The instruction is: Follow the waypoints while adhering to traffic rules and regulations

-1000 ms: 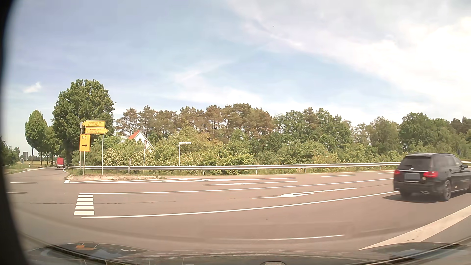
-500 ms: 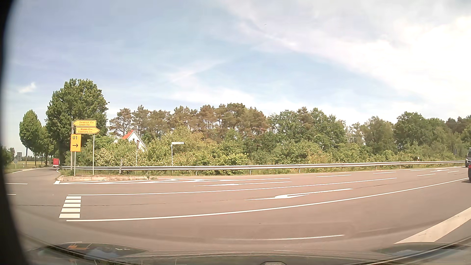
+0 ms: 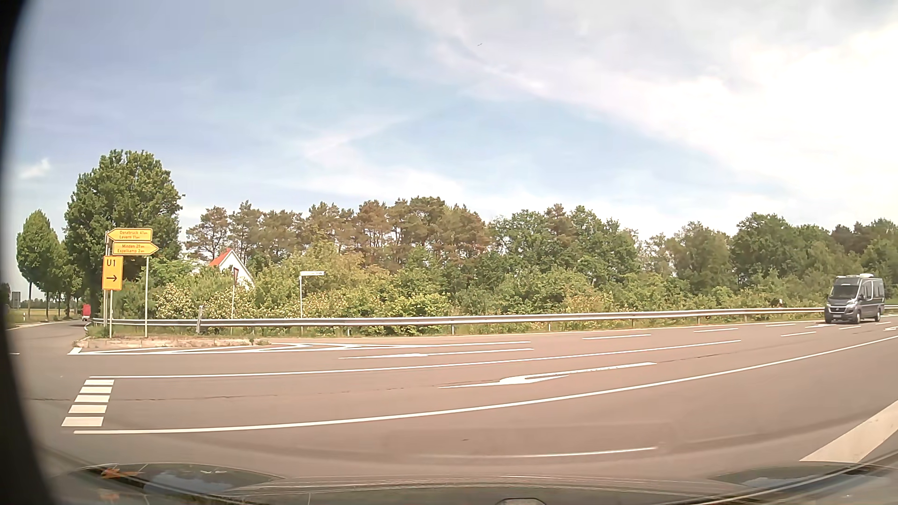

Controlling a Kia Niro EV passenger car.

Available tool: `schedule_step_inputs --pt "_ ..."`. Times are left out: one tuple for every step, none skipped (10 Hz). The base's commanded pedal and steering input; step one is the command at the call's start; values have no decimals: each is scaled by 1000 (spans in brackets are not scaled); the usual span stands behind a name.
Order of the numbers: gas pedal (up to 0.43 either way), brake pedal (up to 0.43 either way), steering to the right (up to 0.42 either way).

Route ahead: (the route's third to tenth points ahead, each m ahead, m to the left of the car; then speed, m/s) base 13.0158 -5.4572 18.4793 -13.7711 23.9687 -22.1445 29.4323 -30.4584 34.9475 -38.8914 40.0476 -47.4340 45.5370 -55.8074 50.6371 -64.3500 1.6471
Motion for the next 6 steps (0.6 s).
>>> schedule_step_inputs --pt "409 0 377" --pt "429 0 404" --pt "441 0 424" --pt "461 0 451" --pt "488 0 473" --pt "488 0 486"
